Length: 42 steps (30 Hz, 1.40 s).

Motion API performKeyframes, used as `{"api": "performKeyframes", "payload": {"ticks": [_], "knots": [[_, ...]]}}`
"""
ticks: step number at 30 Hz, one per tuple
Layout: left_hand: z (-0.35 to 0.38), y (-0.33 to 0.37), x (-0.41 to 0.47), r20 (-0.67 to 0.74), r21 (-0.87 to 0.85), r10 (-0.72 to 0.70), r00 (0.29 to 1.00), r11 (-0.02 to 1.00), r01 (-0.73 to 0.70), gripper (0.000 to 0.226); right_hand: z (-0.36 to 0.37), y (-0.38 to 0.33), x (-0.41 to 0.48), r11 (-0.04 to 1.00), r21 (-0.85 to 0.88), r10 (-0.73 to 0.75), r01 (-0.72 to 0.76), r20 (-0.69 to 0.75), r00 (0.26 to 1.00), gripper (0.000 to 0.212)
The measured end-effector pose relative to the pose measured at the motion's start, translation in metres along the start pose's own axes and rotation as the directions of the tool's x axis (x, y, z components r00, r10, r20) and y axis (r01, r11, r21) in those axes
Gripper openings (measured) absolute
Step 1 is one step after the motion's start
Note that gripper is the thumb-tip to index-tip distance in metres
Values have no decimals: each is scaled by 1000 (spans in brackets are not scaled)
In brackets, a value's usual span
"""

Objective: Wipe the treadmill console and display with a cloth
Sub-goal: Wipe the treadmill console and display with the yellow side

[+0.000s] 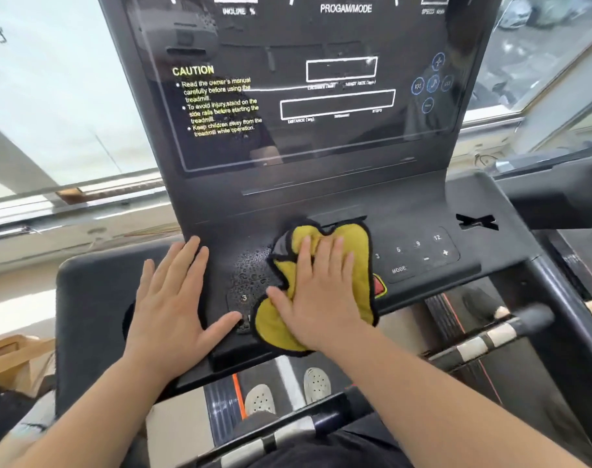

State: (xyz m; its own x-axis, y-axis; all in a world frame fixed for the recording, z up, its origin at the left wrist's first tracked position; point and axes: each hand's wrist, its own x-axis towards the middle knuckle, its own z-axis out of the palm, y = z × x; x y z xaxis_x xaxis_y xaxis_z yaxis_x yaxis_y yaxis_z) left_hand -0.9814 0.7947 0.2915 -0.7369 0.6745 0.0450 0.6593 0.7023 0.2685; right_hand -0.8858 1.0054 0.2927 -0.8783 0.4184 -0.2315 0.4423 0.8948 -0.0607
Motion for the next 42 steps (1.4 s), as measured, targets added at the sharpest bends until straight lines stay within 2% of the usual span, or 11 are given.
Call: {"api": "performKeyframes", "payload": {"ticks": [3, 5, 10, 14, 20, 25, 27, 30, 34, 39, 42], "knots": [[-3, -10, 0, 13, 43, 29, 1000, 999, -29, 104, 9, -6, -10, 982, -49, -181, 180, -14, 983, 102], [-5, -17, -3, 29, 84, 37, 999, 996, -40, 104, 11, 12, -11, 976, -101, -199, 193, -63, 978, 100], [-2, -32, -12, 124, 154, -109, 986, 984, 90, 112, 5, 55, -16, 987, -102, 118, -125, -71, 990, 108], [0, -31, -9, 154, 150, -127, 980, 983, 104, 116, 4, 32, -3, 978, -41, 200, -206, -121, 972, 108], [1, -33, -10, 151, 138, -112, 982, 986, 91, 116, 8, -34, -7, 997, -32, -74, 72, -56, 996, 103], [0, -34, -10, 143, 113, -110, 984, 989, 94, 109, 14, 1, -18, 934, -87, -349, 346, -25, 937, 90], [-1, -35, -11, 135, 80, -102, 986, 993, 92, 104, 8, 31, -16, 936, -127, -330, 329, 16, 944, 94], [-1, -37, -12, 124, 39, -90, 988, 996, 86, 98, -3, 50, -10, 976, -137, -167, 171, 44, 985, 106], [1, -38, -12, 109, 28, -94, 990, 995, 91, 96, -2, 4, -8, 997, -80, -14, 13, -11, 1000, 107], [-2, -40, -13, 66, -41, -83, 994, 995, 86, 95, 12, -52, -25, 940, -72, -333, 333, 10, 943, 99], [-1, -42, -14, 21, -106, -84, 996, 991, 86, 92, 14, -36, -22, 911, -93, -405, 402, -4, 915, 94]]}}
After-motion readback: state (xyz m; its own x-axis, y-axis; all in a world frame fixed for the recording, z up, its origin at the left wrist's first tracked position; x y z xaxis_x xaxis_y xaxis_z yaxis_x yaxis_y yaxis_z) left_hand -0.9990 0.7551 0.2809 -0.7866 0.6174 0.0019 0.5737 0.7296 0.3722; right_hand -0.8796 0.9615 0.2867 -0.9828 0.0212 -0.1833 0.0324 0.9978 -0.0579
